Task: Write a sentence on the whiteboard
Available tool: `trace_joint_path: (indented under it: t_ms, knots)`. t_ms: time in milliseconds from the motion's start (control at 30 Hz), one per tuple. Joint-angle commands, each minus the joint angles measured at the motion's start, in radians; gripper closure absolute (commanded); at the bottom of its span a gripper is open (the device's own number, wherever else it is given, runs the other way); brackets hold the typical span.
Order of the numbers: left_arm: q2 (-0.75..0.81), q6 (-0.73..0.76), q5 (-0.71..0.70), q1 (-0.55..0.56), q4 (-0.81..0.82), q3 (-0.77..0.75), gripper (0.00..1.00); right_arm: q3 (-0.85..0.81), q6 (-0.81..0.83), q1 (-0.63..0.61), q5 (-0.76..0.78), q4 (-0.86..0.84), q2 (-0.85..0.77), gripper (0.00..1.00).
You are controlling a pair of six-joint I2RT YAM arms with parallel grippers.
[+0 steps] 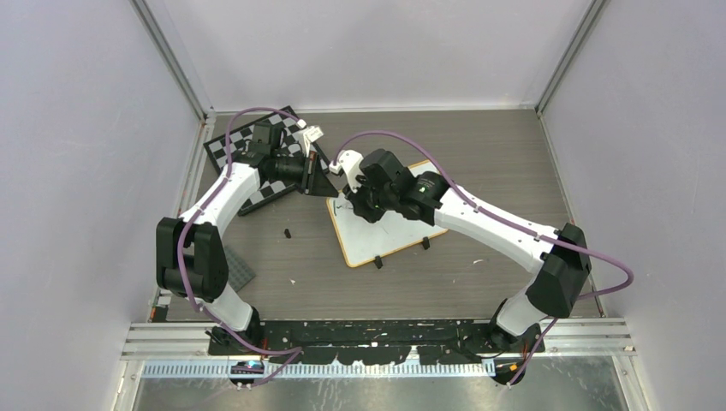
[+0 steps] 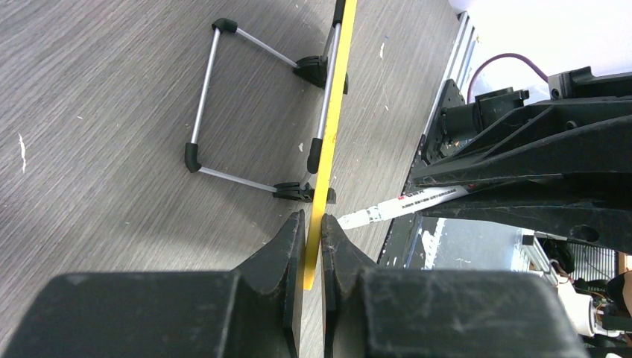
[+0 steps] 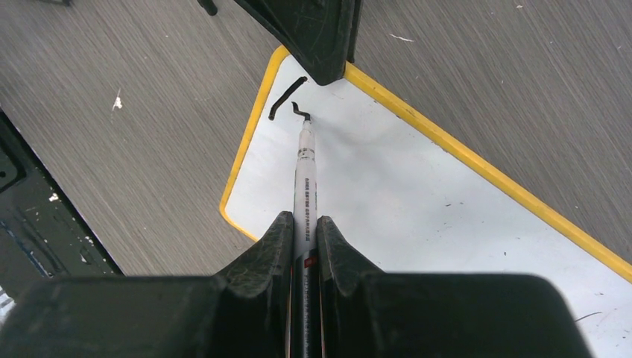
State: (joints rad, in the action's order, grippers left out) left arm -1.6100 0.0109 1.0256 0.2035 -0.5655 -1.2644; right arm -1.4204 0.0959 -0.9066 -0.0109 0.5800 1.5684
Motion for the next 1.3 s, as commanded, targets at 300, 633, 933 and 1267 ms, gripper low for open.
trace_joint_path:
  t_ms: [300, 633, 933, 1267]
  knots:
    - [-0.013, 0.011, -0.006, 0.011, -0.035, -0.026, 1.00, -0.046, 0.002, 0.007, -0.034, -0.015, -0.055, 1.00]
    - [-0.016, 0.015, -0.006, 0.013, -0.036, -0.027, 1.00, -0.054, -0.016, 0.018, -0.007, -0.045, -0.039, 1.00]
    - [-0.022, 0.014, -0.004, 0.014, -0.041, -0.035, 1.00, -0.052, -0.024, 0.028, -0.005, -0.063, -0.029, 1.00]
    - [-0.026, 0.024, -0.011, 0.013, -0.048, -0.038, 1.00, 0.011, -0.015, 0.029, -0.023, -0.086, -0.018, 1.00]
